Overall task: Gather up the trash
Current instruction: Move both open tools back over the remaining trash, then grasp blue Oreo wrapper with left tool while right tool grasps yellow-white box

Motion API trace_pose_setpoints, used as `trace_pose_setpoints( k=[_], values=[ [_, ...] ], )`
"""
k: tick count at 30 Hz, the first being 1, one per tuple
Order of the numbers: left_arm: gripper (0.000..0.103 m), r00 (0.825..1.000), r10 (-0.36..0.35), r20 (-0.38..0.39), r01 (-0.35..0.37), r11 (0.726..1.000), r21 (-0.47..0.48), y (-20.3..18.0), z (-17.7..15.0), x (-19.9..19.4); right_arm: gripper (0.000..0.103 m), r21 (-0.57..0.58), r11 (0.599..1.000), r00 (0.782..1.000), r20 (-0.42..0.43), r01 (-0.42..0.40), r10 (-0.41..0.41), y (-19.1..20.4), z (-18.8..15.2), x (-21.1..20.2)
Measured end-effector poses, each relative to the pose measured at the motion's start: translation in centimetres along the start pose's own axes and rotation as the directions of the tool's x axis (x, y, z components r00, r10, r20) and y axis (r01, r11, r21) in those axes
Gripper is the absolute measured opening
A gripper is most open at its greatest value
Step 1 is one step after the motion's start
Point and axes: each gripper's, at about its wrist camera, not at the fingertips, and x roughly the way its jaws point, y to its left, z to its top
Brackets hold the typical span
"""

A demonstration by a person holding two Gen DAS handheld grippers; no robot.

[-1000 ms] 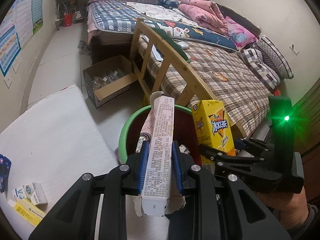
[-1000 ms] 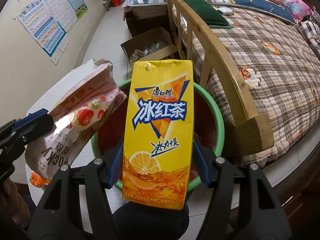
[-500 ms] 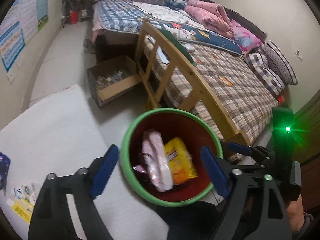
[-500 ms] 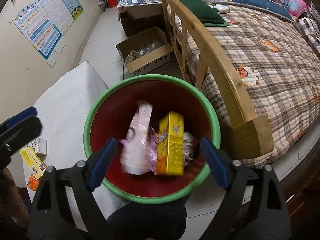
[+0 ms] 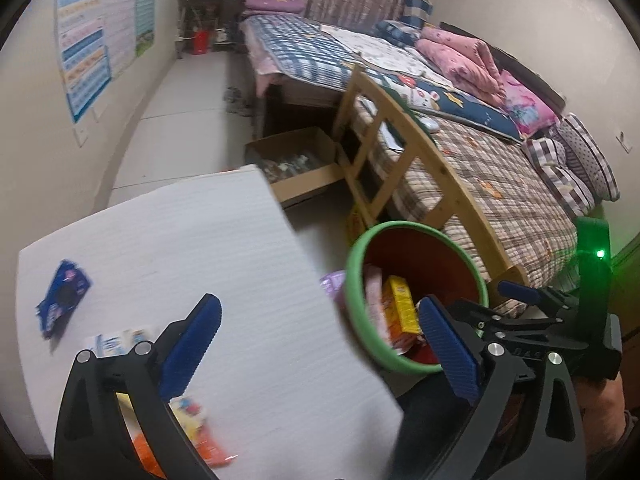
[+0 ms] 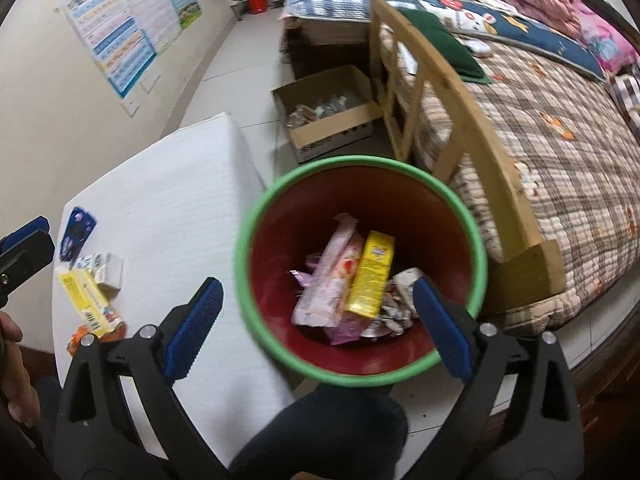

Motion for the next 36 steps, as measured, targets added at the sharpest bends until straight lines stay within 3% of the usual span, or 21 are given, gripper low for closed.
trace_pose_setpoints(
  k=[12, 22, 28, 36],
  values=[
    [0.095, 0.992, 0.123, -0.027, -0.125, 0.988, -0.093, 13.3, -3.9, -5.6, 0.094, -0.181, 0.979, 0.996, -0.047, -0.088, 0.081, 12.1, -2.3, 0.7],
    [0.095, 0.98, 0.184, -0.07, -0.19, 0.977, -0.1, 22.3, -5.5, -7.8, 0.094, -0.305, 0.938, 0.985, -0.095, -0.165, 0.143, 21.4, -3.9, 1.8],
    [0.095, 0.964, 0.235, -0.125, -0.243, 0.968, -0.059, 27.1, -5.5, -6.1, 0.094, -0.352, 0.914, 0.976, -0.15, -0.204, 0.16, 26.0, -5.1, 3.8],
    [0.095, 0.944, 0.263, -0.201, -0.251, 0.965, 0.081, 29.8, -4.4, -0.7, 0.089, -0.378, 0.9, 0.965, -0.22, -0.219, 0.142, 29.2, -6.1, 7.1]
  ],
)
